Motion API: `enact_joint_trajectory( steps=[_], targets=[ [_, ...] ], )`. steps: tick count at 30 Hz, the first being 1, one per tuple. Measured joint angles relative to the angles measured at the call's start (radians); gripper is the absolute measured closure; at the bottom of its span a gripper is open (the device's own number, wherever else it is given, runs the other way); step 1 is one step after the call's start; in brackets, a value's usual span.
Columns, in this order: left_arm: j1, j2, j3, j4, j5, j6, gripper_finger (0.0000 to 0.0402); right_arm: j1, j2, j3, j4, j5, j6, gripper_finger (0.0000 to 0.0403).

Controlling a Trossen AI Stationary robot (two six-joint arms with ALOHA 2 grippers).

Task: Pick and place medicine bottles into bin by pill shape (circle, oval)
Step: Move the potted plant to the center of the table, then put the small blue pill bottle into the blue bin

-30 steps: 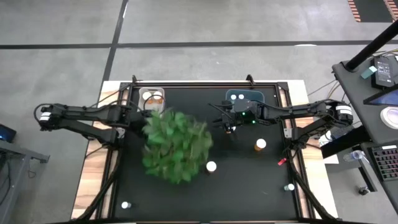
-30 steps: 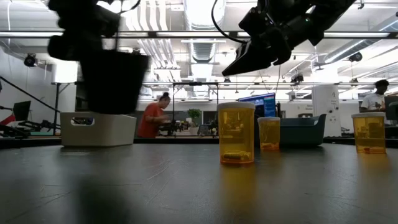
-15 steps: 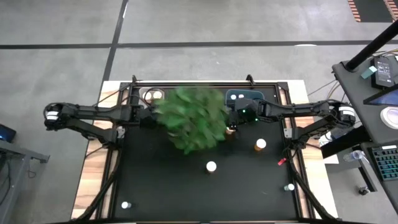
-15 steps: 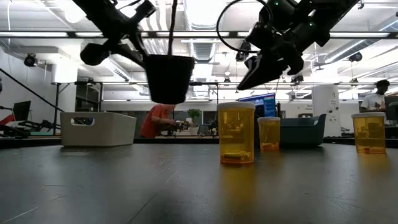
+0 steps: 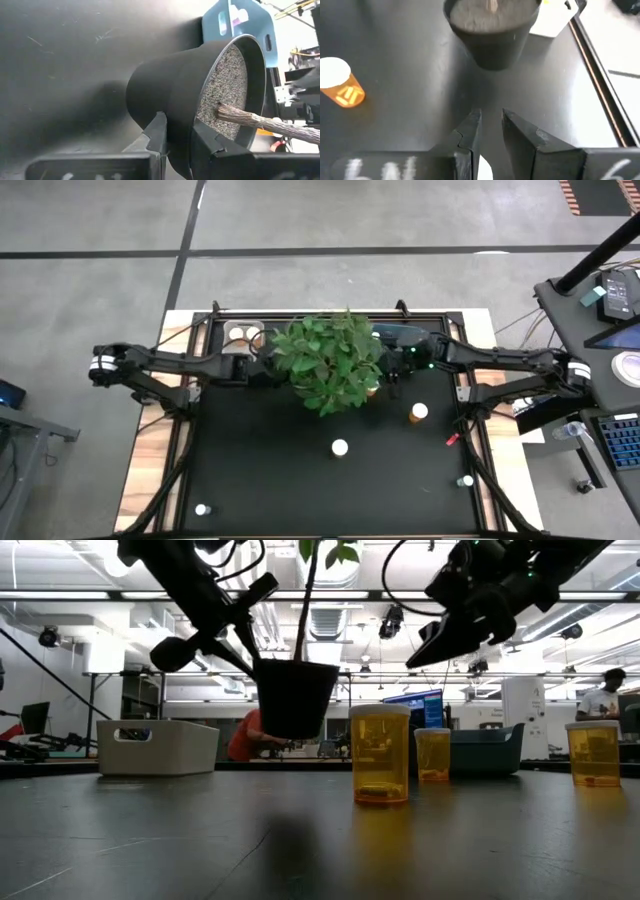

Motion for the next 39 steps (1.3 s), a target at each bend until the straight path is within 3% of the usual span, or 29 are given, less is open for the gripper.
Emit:
enact_joint_trajectory(
  steps=[7,18,25,39],
  targets=[
    [0.0,0.045,-0.001,-0.006,0.028,-0.048,0.0345,0.002,-0.058,-0.018,0.012,-0.001,0.011,0.0335],
    [0.016,0.083,-0.018,0.008,0.058,-0.048,0.0343,0.002,-0.064,-0.022,0.01,-0.001,0.012,0.0335],
    [0.018,0.079,-0.118,0.162,0.064,-0.103,0.0358,0.002,-0.064,-0.022,0.008,-0.001,0.011,0.0335],
    [0.018,0.048,-0.164,0.196,0.087,-0.12,0.026,0.002,-0.064,-0.026,0.008,-0.001,0.011,0.0335]
  ],
)
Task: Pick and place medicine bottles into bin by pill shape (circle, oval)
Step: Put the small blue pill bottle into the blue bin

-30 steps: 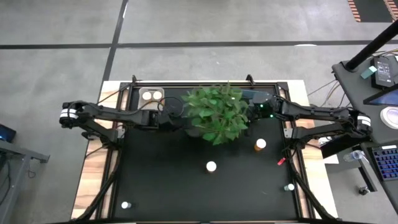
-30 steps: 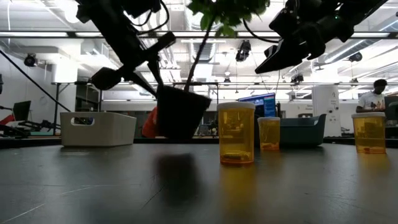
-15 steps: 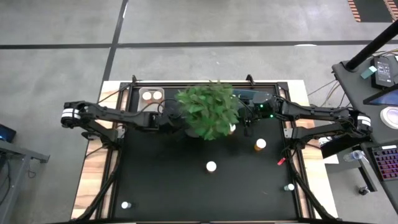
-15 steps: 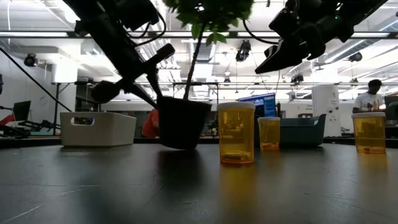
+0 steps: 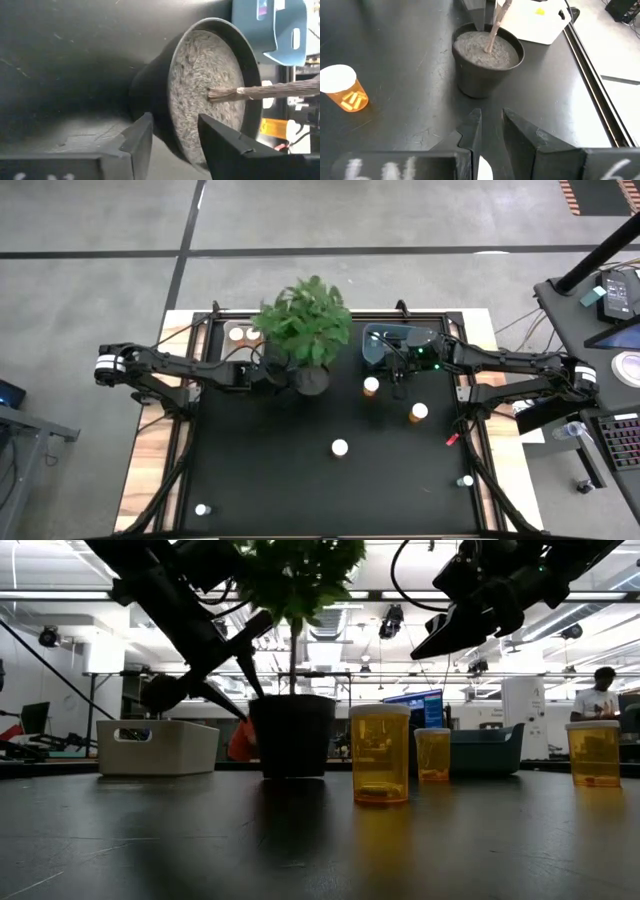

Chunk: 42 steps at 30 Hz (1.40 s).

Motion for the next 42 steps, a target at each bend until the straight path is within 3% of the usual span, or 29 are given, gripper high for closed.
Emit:
enact_joint_trajectory(
  steps=[10,18,25,32,37,42],
  targets=[
    [-0.018,-0.094,-0.018,-0.054,0.026,0.03,0.0228,0.0,0.0,0.0,0.001,0.0,0.0,0.0335],
    [-0.088,-0.189,-0.019,-0.056,0.297,0.051,0.0229,0.0,0.0,0.0,0.009,0.0,-0.002,0.0335],
    [-0.348,-0.236,-0.017,-0.056,0.376,-0.156,0.0229,0.0,0.0,0.0,0.047,0.001,-0.012,0.0335],
    [-0.642,-0.151,0.087,-0.135,0.423,-0.451,0.0256,0.0,0.0,0.002,0.062,0.001,-0.012,0.0335],
    [-0.788,-0.049,0.251,-0.206,0.595,-0.403,0.0289,0.0,0.0,0.005,0.063,0.001,-0.019,0.0335],
    [-0.931,0.058,0.404,-0.479,0.606,-0.321,0.0317,0.0,0.0,0.005,0.066,0.001,-0.023,0.0335]
  ],
)
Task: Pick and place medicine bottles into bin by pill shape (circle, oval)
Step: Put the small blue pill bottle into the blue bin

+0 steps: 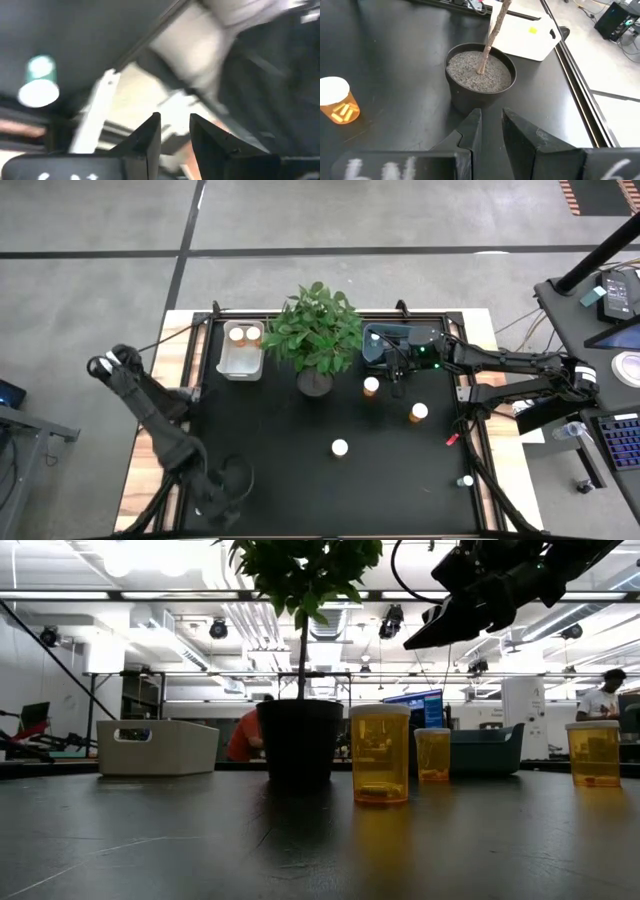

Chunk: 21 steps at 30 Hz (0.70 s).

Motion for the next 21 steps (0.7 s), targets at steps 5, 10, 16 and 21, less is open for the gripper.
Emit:
enact_joint_trajectory(
  steps=[5,10,16,21],
  targets=[
    [-0.106,0.096,0.031,-0.018,0.015,0.003,0.0318,0.0,0.0,0.0,0.006,0.0,-0.002,0.0335],
    [-0.123,0.14,0.03,-0.013,0.034,0.013,0.0291,0.0,0.0,-0.005,0.006,0.0,-0.003,0.0335],
    [-0.128,0.143,0.013,-0.028,0.035,0.215,0.024,0.0,0.0,-0.005,0.008,0.0,-0.005,0.0335],
    [-0.133,0.142,0.009,-0.143,0.083,0.331,0.0218,0.0,0.0,-0.005,0.008,0.0,-0.013,0.0335]
  ],
)
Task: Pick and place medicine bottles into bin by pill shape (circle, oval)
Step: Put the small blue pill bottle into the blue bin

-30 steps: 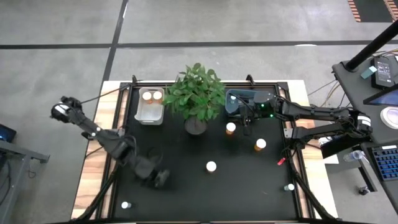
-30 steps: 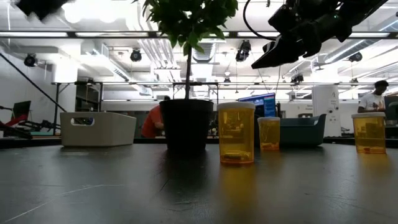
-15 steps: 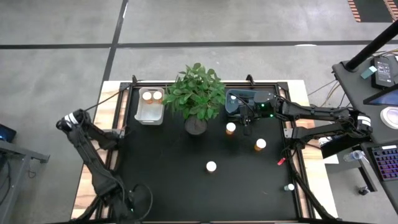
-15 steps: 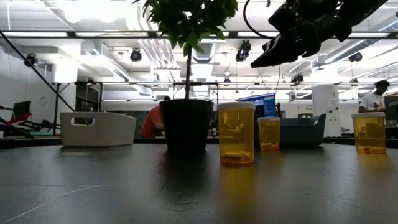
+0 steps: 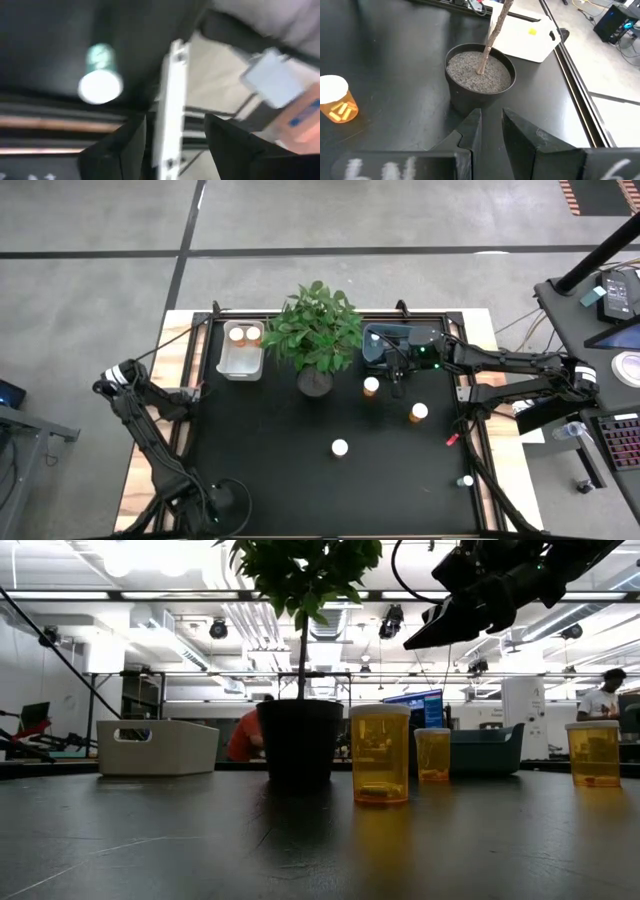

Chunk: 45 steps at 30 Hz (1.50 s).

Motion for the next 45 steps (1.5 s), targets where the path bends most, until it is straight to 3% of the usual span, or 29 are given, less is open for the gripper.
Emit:
enact_joint_trajectory(
  steps=[5,19,45],
  targets=[
    [-0.006,-0.001,-0.005,-0.076,0.003,0.043,0.0217,0.0,0.0,0.0,0.0,0.0,-0.003,0.0335],
    [-0.007,-0.001,-0.02,-0.115,-0.119,0.092,0.0217,0.0,0.0,0.0,0.0,0.0,0.0,0.0335],
    [-0.035,-0.002,-0.092,-0.068,-0.125,0.093,0.0216,0.0,0.0,0.0,-0.001,0.0,0.001,0.0335]
  ],
)
